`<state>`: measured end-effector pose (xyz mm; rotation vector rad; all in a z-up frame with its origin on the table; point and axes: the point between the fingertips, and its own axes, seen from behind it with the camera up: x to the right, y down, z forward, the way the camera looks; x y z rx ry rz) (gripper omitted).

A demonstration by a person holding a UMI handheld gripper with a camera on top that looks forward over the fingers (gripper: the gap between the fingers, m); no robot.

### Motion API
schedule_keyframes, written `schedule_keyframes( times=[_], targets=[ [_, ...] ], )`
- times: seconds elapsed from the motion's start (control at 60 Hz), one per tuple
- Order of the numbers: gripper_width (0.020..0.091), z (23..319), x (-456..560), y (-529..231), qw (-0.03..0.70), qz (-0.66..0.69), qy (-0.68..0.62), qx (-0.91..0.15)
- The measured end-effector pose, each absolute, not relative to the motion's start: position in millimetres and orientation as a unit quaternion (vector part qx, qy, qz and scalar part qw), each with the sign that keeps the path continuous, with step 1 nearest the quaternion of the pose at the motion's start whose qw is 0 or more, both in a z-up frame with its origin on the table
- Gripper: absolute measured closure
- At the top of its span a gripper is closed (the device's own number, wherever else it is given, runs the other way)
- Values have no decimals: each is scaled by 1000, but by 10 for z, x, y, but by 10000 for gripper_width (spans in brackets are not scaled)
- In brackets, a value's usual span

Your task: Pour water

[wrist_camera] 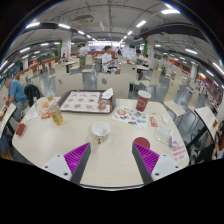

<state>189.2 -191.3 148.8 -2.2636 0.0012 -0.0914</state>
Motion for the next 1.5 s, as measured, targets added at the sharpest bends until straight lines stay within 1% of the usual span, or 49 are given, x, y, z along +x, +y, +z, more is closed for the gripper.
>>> schedule_keyframes(
  times=[0.3, 0.383, 0.567, 0.683, 0.85, 0.983, 1.067, 1.133, 1.167, 1.2, 1.233, 1.283, 1.3, 1.383, 1.4, 1.417, 1.433, 1.467, 1.483, 1.5],
  targets=[
    [250, 1412, 1578, -1777, 411, -53, 19, -910],
    [247, 1390, 1314, -1751, 410, -59, 23, -910],
    [251, 1222, 509, -1582, 416, -48, 24, -908],
    [251, 1097, -47, -1315, 426, -29, 21, -904],
    [252, 1029, -694, -715, 464, -1, 17, -886],
    [252, 903, -956, -168, 496, 3, 19, -868],
    [248, 778, -1027, 136, 510, 3, 24, -860],
    [259, 679, -1061, 329, 520, 3, 28, -854],
    [287, 635, -1072, 408, 525, 3, 29, -851],
    [343, 593, -1072, 468, 528, 0, 29, -849],
    [425, 553, -1073, 522, 531, -5, 27, -847],
    [567, 534, -1057, 577, 539, -16, 23, -842],
    [591, 530, -1053, 586, 541, -18, 20, -841],
    [613, 550, -1044, 607, 548, -15, 15, -836],
    [630, 552, -1046, 608, 549, -15, 13, -836],
    [632, 553, -1043, 607, 549, -15, 11, -836],
    [654, 556, -1041, 606, 549, -15, 9, -836],
    [666, 555, -1035, 597, 547, -17, 6, -837],
    [685, 551, -1028, 597, 546, -16, 5, -838],
    [685, 562, -1023, 590, 546, -16, 5, -838]
  ],
)
